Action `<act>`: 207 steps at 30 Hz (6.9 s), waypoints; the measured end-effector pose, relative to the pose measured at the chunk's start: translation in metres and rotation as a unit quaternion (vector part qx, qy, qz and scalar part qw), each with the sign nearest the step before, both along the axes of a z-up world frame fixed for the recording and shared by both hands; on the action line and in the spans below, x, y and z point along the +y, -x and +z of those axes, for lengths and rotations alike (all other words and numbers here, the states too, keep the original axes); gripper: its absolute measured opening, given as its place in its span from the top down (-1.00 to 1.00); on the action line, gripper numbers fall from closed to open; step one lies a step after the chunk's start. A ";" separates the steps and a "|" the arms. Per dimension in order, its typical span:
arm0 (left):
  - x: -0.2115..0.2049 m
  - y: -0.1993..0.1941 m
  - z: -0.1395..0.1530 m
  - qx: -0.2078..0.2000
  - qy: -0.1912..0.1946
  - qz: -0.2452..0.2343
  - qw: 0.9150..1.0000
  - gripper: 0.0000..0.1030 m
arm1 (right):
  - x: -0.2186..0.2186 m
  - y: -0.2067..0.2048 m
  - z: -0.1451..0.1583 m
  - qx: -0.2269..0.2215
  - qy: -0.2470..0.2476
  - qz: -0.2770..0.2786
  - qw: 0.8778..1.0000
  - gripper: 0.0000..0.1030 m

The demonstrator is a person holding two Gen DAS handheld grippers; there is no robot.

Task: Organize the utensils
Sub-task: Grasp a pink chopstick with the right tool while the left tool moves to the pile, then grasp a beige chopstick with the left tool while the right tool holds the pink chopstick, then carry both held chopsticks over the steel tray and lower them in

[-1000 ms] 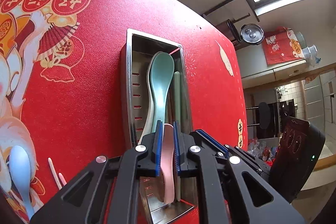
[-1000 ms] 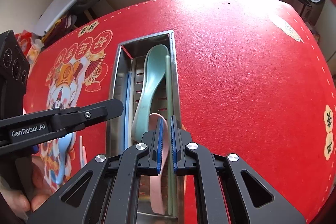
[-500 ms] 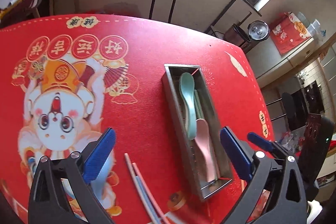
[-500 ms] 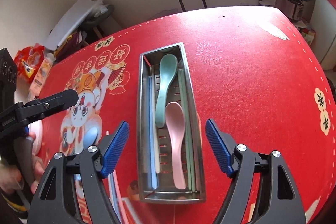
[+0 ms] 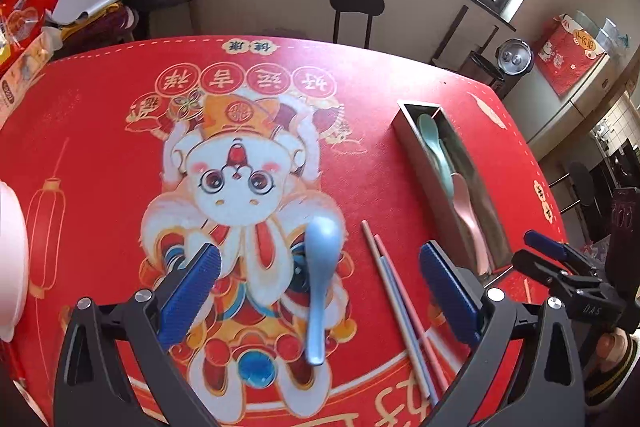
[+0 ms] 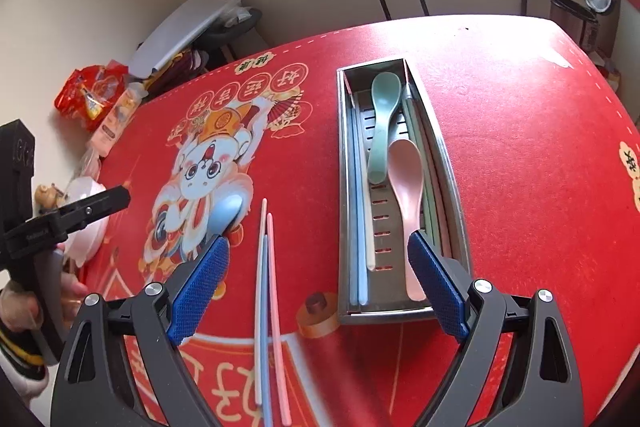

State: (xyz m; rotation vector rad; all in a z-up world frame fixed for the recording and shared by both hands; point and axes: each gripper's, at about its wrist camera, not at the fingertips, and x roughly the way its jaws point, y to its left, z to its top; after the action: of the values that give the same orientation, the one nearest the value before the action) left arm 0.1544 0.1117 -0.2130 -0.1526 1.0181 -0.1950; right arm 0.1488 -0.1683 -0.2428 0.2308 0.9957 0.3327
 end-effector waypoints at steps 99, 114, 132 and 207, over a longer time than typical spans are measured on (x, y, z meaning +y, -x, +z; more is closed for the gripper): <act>-0.093 0.039 -0.098 0.140 -0.042 -0.070 0.987 0.51 | 0.046 0.050 -0.087 0.116 0.061 0.084 0.988 0.87; -0.120 0.021 -0.098 0.103 -0.068 -0.129 0.984 0.72 | 0.045 0.050 -0.087 0.121 0.058 0.085 0.987 0.87; -0.083 0.039 -0.099 0.127 0.001 -0.045 0.991 0.75 | 0.059 0.041 -0.086 0.111 0.090 0.087 0.986 0.85; -0.116 -0.020 -0.028 0.091 0.132 -0.046 0.986 0.89 | -0.032 -0.015 -0.018 0.047 -0.012 -0.004 0.999 0.88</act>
State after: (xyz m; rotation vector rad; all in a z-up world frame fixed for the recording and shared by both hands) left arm 0.1748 -0.0046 -0.2409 -0.3695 1.1795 -0.4057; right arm 0.1643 -0.1999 -0.2609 0.2747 1.0839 0.3285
